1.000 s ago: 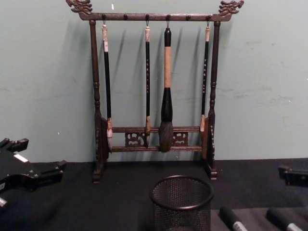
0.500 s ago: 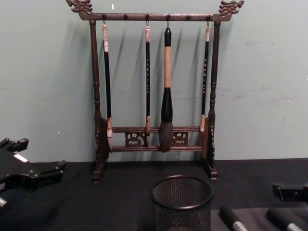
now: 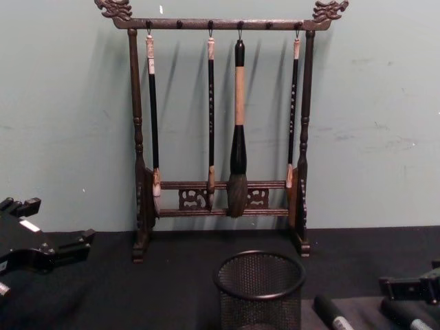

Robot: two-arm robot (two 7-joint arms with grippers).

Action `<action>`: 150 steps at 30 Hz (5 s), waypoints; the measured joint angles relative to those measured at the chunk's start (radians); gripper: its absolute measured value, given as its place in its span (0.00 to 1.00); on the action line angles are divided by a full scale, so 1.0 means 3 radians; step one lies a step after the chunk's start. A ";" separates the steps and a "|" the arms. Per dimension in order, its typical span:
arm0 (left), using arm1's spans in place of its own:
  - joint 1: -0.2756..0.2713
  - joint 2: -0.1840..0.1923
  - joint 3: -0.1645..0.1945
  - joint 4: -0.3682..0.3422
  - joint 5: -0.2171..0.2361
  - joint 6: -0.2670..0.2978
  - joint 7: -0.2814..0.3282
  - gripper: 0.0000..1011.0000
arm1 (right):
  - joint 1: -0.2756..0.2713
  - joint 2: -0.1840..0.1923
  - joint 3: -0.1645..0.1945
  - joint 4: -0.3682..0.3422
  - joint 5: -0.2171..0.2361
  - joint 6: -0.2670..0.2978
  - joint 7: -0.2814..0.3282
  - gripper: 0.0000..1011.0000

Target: Pick up the water-based marker from the table and place it into the pen holder.

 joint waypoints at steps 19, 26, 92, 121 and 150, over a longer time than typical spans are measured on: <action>0.0000 0.0000 0.0000 0.0000 0.0000 0.0000 0.0000 0.99 | 0.0088 -0.0138 0.0004 0.0188 -0.0156 0.0139 0.0116 0.99; 0.0000 0.0000 0.0000 0.0000 0.0000 0.0000 0.0000 0.99 | 0.0098 -0.0175 0.0013 0.0240 -0.0223 0.0140 0.0138 0.99; 0.0000 0.0000 0.0000 0.0000 0.0000 0.0000 0.0000 0.99 | 0.0118 -0.0428 0.0237 0.0479 -0.0571 0.0187 0.0388 0.99; 0.0000 0.0000 0.0000 0.0000 0.0000 0.0000 0.0000 0.99 | 0.0118 -0.0425 0.0232 0.0476 -0.0565 0.0187 0.0383 0.25; 0.0000 0.0000 0.0000 0.0000 0.0000 0.0000 0.0000 0.99 | 0.0047 -0.0544 0.0401 0.0382 -0.0693 -0.0160 0.0287 0.25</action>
